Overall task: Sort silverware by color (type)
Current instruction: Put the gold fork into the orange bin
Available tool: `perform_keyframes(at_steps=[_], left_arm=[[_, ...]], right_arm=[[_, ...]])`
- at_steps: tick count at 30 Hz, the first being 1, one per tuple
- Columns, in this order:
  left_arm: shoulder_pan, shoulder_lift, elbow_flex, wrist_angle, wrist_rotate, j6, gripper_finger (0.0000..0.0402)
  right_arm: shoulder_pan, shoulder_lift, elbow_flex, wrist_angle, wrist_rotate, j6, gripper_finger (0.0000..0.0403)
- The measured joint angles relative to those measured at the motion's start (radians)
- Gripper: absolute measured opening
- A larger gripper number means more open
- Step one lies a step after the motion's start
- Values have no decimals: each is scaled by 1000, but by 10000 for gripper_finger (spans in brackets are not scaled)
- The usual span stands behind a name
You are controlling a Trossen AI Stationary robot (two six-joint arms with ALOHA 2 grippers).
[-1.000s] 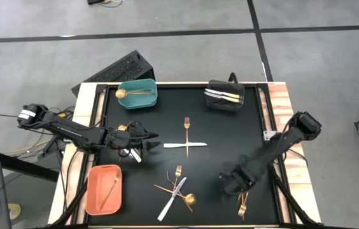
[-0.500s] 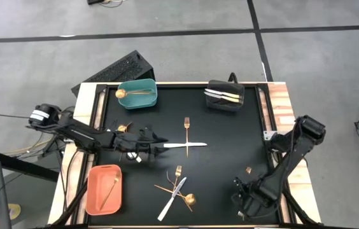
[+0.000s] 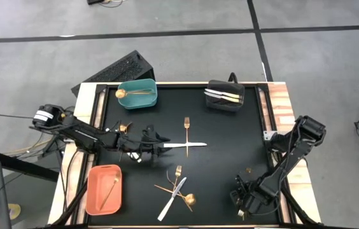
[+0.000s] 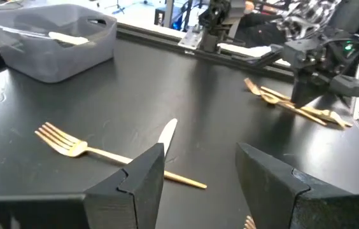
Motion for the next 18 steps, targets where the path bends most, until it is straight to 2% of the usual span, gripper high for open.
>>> perform_keyframes(at_steps=[5, 14, 18], left_arm=[[4, 0, 0, -10, -2, -2, 178], [4, 0, 0, -9, -8, -2, 178], [4, 0, 0, -9, -7, -10, 178]], right_arm=[[1, -3, -9, 1, 0, -13, 88], [-27, -4, -8, -22, 18, -90, 28], [-60, -21, -13, -35, 136, -149, 23]])
